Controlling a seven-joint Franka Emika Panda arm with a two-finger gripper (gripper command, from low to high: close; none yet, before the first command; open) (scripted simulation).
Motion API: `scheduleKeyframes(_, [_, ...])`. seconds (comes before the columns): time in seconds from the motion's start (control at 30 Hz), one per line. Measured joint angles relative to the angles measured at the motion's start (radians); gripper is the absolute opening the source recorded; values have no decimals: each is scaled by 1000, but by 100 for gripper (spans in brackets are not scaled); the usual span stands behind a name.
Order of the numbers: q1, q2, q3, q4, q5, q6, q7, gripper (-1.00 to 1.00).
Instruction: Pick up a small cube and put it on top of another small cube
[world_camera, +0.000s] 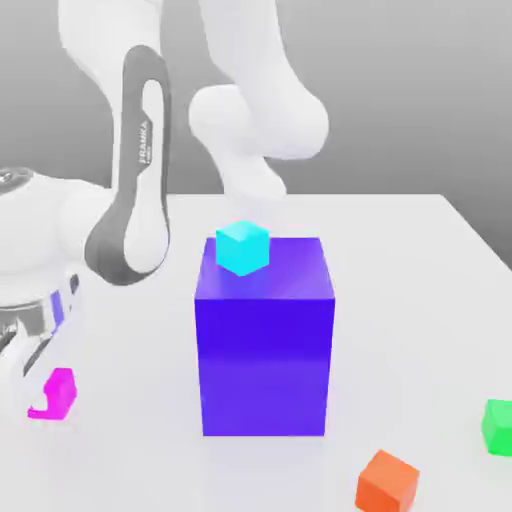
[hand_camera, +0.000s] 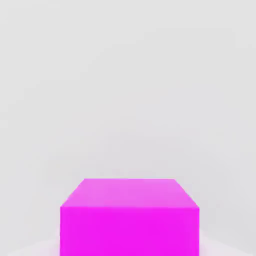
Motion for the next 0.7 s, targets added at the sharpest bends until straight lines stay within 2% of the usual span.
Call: scheduleKeyframes(0.7, [563, -4, 548, 141, -214, -170, -180, -100])
